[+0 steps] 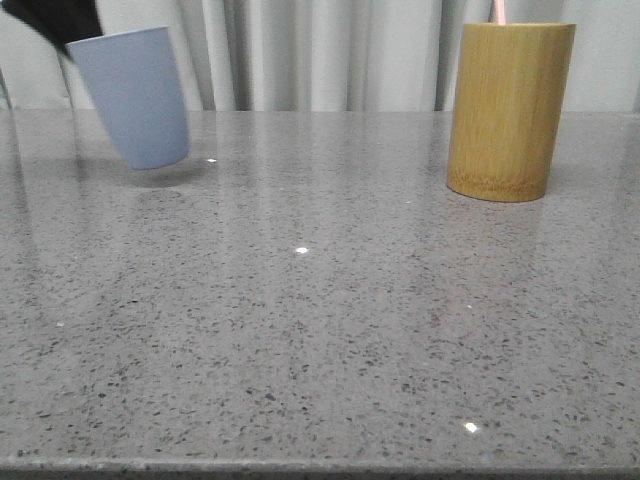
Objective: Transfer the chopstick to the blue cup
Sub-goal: 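Drag the blue cup toward the bamboo holder with the left gripper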
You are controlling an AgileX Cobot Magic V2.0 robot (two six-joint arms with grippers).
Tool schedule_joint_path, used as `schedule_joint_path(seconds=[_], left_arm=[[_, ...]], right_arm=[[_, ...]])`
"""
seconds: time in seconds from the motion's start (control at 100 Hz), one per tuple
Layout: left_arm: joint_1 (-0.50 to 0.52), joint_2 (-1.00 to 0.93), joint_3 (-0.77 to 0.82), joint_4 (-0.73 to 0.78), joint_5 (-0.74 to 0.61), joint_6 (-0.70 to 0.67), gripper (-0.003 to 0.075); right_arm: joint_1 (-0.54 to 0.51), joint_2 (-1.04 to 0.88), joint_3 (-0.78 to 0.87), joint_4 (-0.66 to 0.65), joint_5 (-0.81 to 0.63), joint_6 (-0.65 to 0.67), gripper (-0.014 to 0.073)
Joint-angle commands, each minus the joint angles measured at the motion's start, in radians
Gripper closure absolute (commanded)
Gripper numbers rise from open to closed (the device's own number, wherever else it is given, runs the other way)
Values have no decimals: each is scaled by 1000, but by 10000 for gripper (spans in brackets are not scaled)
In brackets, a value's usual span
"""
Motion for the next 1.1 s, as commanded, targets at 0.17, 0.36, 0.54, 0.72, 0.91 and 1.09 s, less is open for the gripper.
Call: schedule_joint_path(seconds=[0.17, 0.36, 0.54, 0.72, 0.91, 1.09], left_arm=[[-142, 35, -145, -26, -4, -67, 739], [-229, 106, -224, -21, -2, -81, 739], [-260, 140, -267, -10, 4, -96, 739], [-260, 144, -272, -12, 8, -96, 734], [-260, 144, -285, -18, 18, -96, 492], [-260, 144, -349, -18, 40, -96, 307]], right_arm=[[-6, -1, -35, 1, -70, -3, 192], [-6, -1, -35, 1, -68, -3, 192], [-6, -1, -35, 1, -65, -3, 192], [-6, -1, -35, 1, -65, -3, 192], [-6, -1, -35, 1, -63, -3, 192], [-6, -1, -35, 1, -60, -3, 192]])
